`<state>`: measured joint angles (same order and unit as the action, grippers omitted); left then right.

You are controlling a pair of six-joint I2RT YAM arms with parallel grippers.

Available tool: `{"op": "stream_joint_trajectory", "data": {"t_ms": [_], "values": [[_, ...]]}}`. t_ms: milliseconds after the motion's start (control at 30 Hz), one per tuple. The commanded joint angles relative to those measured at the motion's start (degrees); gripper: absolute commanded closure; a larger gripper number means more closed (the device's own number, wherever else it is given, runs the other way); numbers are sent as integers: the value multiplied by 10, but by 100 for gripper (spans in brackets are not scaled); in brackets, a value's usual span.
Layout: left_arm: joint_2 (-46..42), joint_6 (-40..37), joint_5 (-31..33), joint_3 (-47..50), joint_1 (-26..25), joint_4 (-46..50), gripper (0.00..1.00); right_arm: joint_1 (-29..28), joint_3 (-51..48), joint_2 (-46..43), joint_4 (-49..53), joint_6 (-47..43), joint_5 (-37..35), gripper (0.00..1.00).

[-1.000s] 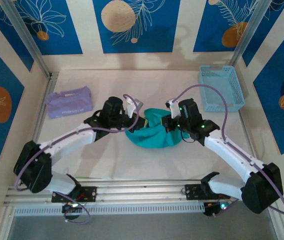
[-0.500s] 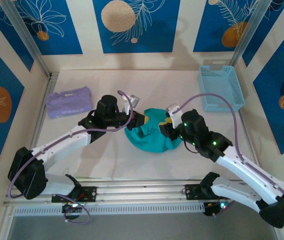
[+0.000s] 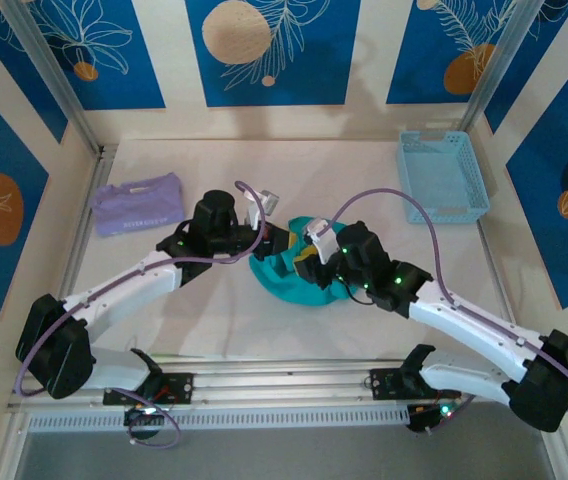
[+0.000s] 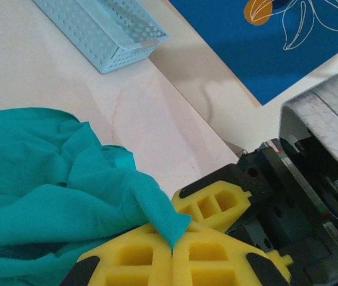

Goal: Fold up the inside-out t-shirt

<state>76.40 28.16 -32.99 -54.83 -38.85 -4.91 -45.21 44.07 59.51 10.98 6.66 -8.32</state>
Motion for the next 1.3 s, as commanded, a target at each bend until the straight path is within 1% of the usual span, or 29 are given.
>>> {"op": "stream_joint_trajectory", "data": {"t_ms": [0,133,167,200,300,400,533,600,700,800,867,900,933,1033,1133,1200,1267], "values": [[-22,-9,-2,-8,6,8,100,12,6,10,-31,-2,7,80],[-25,-13,3,-10,6,11,100,30,8,13,-16,-3,7,96],[-24,-14,3,-10,5,12,100,34,8,9,-13,-4,11,99],[-24,-14,4,-11,6,13,100,38,8,4,-8,-4,21,100],[-22,-15,6,-13,8,17,100,54,7,-18,0,1,60,100],[-21,-17,9,-15,11,20,100,74,5,-37,4,19,125,100],[-17,-33,49,-23,14,51,100,107,8,-60,1,54,230,100],[-13,-37,62,-27,16,62,100,121,11,-65,-7,76,270,100],[-7,-37,60,-28,16,59,100,138,16,-71,-13,96,305,100],[-6,-44,73,-32,16,69,100,159,14,-77,-32,127,345,100],[-6,-56,98,-36,17,90,93,167,12,-78,-45,143,361,100],[-7,-63,115,-39,16,106,86,170,12,-77,-49,149,364,100],[-9,-71,141,-43,16,123,77,173,12,-77,-53,155,366,100],[-24,-92,239,-49,15,186,60,184,9,-75,-71,182,374,100],[-55,-105,325,-50,5,240,52,190,12,-66,-79,203,378,100],[-82,-109,355,-46,-10,256,49,191,16,-62,-75,205,374,100],[-110,-113,359,-35,-27,259,48,192,14,-58,-75,205,369,100]]}}
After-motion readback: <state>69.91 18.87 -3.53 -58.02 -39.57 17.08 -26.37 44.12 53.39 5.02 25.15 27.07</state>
